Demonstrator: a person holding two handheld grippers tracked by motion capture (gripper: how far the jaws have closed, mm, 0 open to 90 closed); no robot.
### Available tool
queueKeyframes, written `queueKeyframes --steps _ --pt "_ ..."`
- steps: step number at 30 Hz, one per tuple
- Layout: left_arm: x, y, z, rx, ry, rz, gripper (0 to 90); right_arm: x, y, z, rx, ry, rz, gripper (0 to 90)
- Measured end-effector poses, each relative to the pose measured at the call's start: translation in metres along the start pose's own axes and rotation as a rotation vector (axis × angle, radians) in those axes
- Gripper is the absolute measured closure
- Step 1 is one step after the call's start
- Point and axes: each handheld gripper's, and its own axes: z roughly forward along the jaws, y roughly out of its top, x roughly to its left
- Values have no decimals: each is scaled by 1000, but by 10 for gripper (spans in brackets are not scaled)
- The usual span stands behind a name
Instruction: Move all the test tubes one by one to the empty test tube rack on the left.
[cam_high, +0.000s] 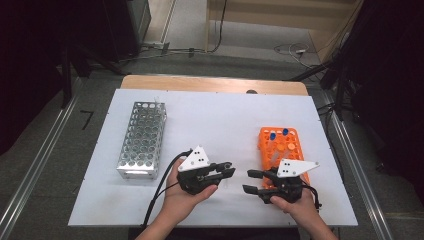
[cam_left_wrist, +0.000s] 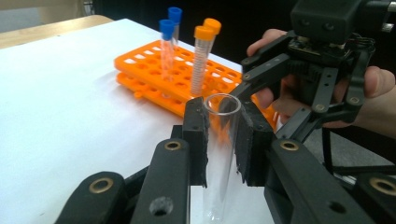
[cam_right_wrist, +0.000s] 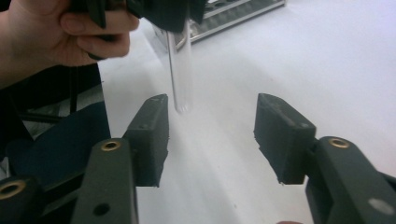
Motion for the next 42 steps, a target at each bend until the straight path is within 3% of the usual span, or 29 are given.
queueKeyframes --steps 15,26,30,32,42 --pt "30 5 -36 -58 122 -27 754 -35 -20 -51 -51 -83 71 264" --pt "51 14 -63 -98 222 -39 754 -46 -27 -65 -56 -82 78 90" --pt "61 18 -73 -122 257 -51 754 -49 -29 -69 -62 -88 73 72" --pt "65 21 -77 -127 274 -49 754 -51 -29 -70 -61 -106 78 4" --pt "91 30 -92 -139 361 -50 754 -59 -32 -80 -94 -168 117 0"
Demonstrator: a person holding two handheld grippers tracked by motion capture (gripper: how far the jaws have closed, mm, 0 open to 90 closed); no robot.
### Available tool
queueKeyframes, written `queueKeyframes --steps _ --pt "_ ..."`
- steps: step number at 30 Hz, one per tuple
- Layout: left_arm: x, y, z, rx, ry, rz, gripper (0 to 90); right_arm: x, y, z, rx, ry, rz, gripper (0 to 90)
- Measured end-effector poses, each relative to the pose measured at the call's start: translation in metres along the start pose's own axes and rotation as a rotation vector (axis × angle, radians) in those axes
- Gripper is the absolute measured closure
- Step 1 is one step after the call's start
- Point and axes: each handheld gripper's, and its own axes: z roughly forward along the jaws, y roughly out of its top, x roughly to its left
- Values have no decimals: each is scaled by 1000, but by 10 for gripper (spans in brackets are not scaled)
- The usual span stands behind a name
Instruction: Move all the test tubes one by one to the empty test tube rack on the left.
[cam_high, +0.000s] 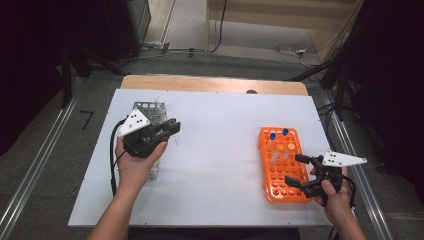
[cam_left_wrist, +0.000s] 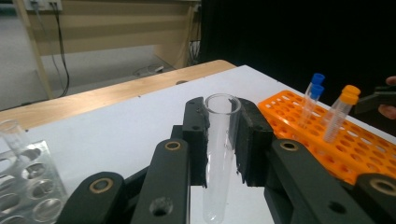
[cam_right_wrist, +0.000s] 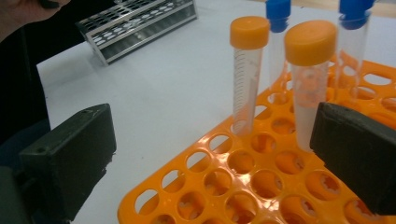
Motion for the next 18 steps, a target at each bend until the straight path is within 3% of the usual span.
queueKeyframes --steps 11,18 --pt "35 9 8 -25 83 -37 754 -4 -2 -3 0 -27 11 0" --pt "58 8 10 -43 144 -84 754 -5 -2 -3 -17 -46 14 0"
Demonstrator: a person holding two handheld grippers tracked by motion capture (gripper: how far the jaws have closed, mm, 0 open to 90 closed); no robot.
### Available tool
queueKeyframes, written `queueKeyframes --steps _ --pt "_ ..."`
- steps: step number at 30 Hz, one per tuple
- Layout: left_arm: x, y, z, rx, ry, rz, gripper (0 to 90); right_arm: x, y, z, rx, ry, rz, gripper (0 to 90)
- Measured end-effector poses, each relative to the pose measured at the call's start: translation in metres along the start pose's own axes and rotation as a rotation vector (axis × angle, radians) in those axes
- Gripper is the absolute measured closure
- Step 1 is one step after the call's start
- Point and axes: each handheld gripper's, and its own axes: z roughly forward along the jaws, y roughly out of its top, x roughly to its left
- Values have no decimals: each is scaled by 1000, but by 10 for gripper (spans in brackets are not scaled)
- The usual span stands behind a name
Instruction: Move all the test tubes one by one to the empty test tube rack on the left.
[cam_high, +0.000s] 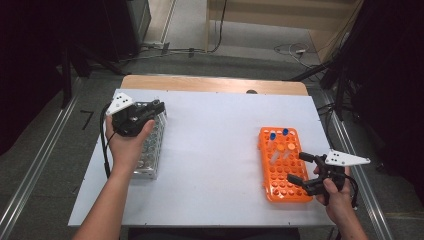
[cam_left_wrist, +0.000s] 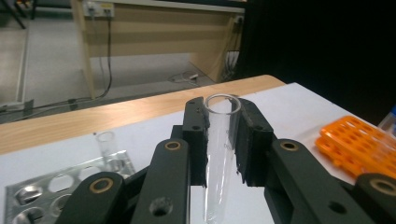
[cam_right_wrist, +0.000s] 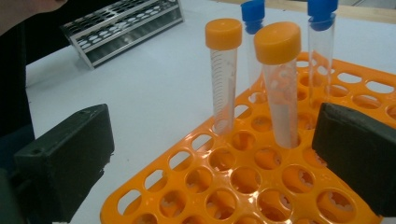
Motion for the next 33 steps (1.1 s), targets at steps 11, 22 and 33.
queueKeyframes --steps 11,22,33 --pt "21 10 7 -46 63 -39 754 -5 -2 -2 -21 -26 23 0" --pt "36 7 26 -17 134 -27 754 -7 -3 -1 -18 -41 28 0" --pt "41 -4 43 0 170 -2 753 -7 -6 -1 -20 -37 36 0"
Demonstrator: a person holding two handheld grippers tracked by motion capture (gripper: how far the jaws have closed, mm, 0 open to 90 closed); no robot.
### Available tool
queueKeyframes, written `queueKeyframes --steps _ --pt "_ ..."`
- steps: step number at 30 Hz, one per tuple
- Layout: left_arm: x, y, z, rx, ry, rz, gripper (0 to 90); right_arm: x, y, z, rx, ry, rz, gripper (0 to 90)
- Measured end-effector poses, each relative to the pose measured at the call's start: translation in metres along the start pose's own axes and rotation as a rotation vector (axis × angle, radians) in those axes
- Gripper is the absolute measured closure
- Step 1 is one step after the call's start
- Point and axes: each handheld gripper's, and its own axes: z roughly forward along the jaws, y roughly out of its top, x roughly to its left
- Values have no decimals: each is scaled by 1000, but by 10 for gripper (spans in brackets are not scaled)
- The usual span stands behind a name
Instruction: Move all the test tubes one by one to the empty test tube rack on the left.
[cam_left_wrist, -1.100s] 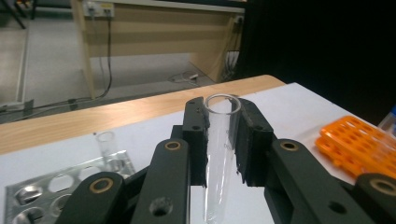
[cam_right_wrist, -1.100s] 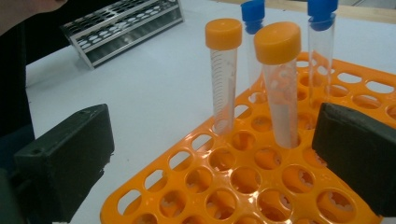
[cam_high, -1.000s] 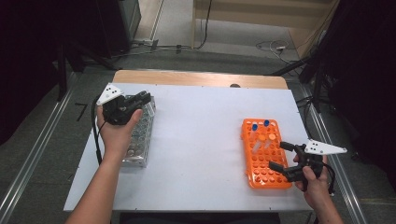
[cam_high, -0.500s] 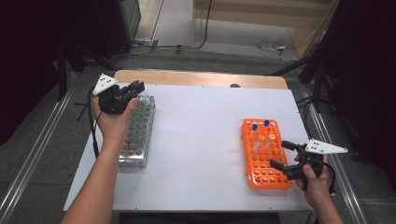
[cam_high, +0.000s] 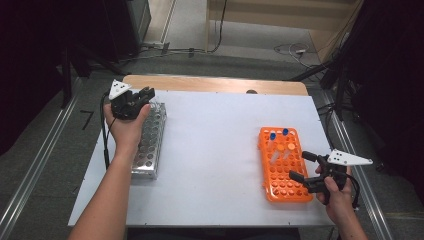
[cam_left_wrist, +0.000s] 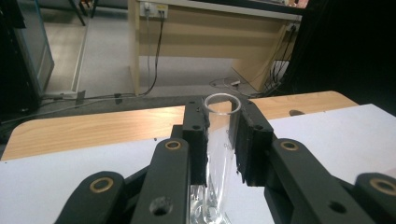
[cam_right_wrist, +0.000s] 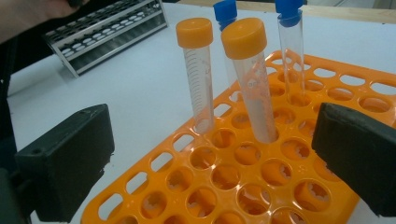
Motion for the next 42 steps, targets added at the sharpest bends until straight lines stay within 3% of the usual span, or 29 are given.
queueKeyframes --steps 7,17,23,30,34,42 --pt "-2 -6 11 80 36 16 753 0 -1 0 7 -12 -6 0" --pt "-4 -14 21 207 47 30 750 -2 -3 2 16 -21 -9 0" --pt "-1 -14 21 233 5 -14 717 -3 -3 3 15 -21 -3 0" --pt "0 -9 13 200 -21 -53 499 -2 -2 4 18 -27 -11 0" --pt "-6 -6 7 188 -11 -52 273 -1 -1 5 19 -24 -15 0" --pt "-24 -4 -20 135 -79 -64 133 -7 3 12 29 -25 7 63"
